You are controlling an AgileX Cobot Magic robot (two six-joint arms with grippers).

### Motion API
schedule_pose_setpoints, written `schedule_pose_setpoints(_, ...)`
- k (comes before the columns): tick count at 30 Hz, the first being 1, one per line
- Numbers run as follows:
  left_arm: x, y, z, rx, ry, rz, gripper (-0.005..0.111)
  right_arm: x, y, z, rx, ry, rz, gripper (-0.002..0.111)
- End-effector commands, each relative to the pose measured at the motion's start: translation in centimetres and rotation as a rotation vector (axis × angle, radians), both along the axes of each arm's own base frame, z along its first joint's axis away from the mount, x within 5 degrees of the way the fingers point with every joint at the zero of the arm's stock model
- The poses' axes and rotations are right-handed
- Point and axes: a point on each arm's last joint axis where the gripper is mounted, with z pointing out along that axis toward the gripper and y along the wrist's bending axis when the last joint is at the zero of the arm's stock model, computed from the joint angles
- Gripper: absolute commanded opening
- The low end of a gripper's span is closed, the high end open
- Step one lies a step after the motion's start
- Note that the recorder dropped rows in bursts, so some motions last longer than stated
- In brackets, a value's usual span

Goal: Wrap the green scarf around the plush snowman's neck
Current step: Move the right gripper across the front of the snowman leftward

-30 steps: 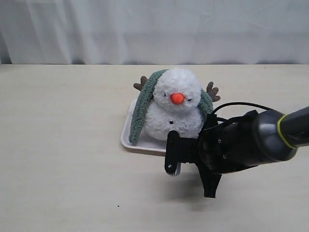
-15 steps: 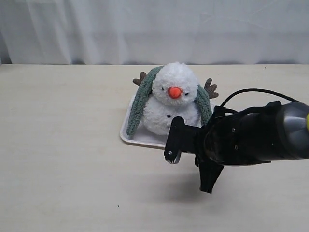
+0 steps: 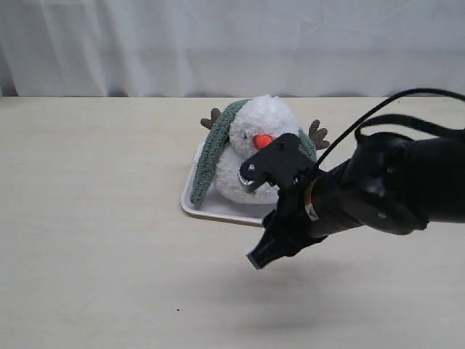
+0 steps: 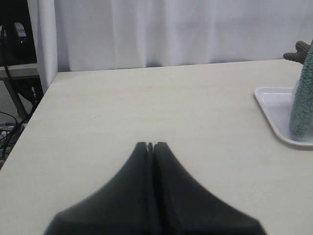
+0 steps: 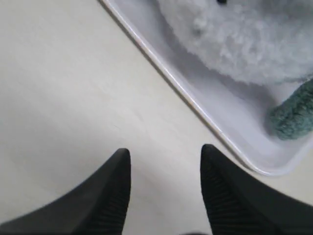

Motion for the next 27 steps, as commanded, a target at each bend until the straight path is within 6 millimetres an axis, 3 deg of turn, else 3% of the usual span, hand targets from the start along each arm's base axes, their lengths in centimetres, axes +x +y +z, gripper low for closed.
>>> schedule_pose_setpoints(1, 0.0, 0.0, 0.0, -0.004, -0.013, 0.002, 0.0, 0.0, 1.8, 2.3, 0.19, 0.076, -0.025, 0.054)
schedule_pose_setpoints(4, 0.0, 0.0, 0.0, -0.004, -0.013, 0.002, 0.0, 0.0, 3.3, 3.8, 0.345, 0.14, -0.016, 0.062)
schedule_pose_setpoints(9, 0.0, 0.0, 0.0, -0.004, -0.013, 0.002, 0.0, 0.4, 4.8, 5.6, 0.491, 0.128, 0.029, 0.062)
schedule_pose_setpoints(13, 0.0, 0.0, 0.0, -0.004, -0.013, 0.002, 0.0, 0.5, 5.4, 6.1, 0.527, 0.07, 0.008, 0.062)
schedule_pose_setpoints(15, 0.0, 0.0, 0.0, -0.004, -0.013, 0.002, 0.0, 0.5, 6.7, 5.9, 0.562, 0.018, -0.004, 0.062)
schedule_pose_setpoints(19, 0.0, 0.0, 0.0, -0.004, -0.013, 0.002, 0.0, 0.9, 9.3, 4.1, 0.605, -0.041, -0.044, 0.062)
schedule_pose_setpoints(21, 0.0, 0.0, 0.0, -0.004, -0.013, 0.002, 0.0, 1.8, 10.1, 2.3, 0.602, -0.015, -0.089, 0.062)
schedule_pose_setpoints(27, 0.0, 0.0, 0.0, -0.004, -0.013, 0.002, 0.0, 3.6, 11.0, -1.9, 0.557, 0.027, -0.153, 0.062)
